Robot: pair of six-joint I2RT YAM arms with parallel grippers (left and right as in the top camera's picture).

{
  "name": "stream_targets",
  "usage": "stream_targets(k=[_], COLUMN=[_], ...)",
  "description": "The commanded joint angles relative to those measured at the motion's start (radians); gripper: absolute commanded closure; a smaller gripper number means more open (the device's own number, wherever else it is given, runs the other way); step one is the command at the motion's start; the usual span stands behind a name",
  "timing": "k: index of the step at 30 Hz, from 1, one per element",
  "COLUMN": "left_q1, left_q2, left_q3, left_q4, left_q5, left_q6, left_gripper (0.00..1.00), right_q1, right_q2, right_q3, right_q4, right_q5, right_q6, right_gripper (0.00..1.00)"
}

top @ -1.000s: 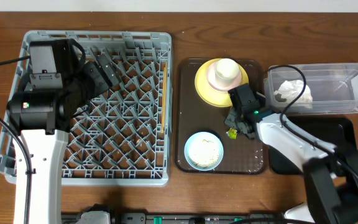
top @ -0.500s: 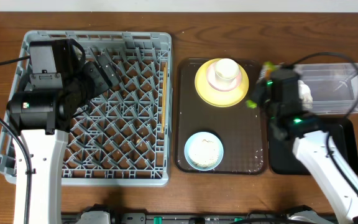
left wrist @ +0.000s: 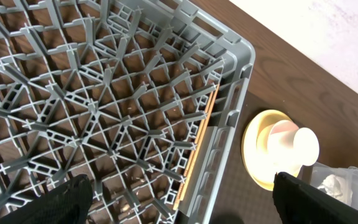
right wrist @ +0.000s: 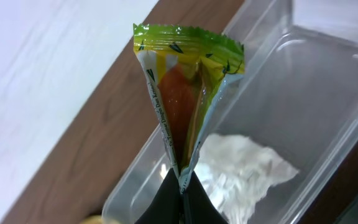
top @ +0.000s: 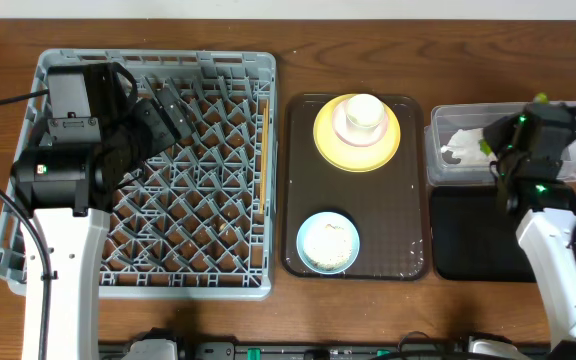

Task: Sort waste into correct bins and load items into the dishwasher rack
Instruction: 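Carry the wrapper to the clear bin and release it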

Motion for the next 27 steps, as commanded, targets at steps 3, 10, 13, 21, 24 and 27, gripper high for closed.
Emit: stream_targets(k=[3,10,13,21,24,27], left_q1=[0.004,0.004,0.004,0.004,0.004,0.004], left_q2=[0.002,0.002,0.002,0.002,0.002,0.002], left_q3=[0.006,0.006,0.006,0.006,0.006,0.006], left_q4=[-0.001,-0.001,-0.001,-0.001,-0.001,-0.001], left_q5=[0.006,0.006,0.006,0.006,0.006,0.006], left_q6=[0.010,0.010,0.010,0.010,0.010,0.010], left_gripper=[0.06,0.06,0.06,0.06,0.06,0.06], right_q1=[-0.023,-0.034,-0.037,-0.037,-0.040,-0.035], right_q2=[0.087,0.152,0.155,0.154,0.124,0.049], right_q3=[-0.001,-0.002,-0.002,-0.001,-0.001,-0.001], right_q4=[0.063,0.103,0.102,0.097,0.100,0.033], right_q5=[0.044,0.054,0.055,0.035,-0.082,-0.216], right_q6=[0.077,0.092,0.091,0.083,-0.050,-0.186], right_gripper=[0.99,0.95,0.61,0.08,0.11,0.12])
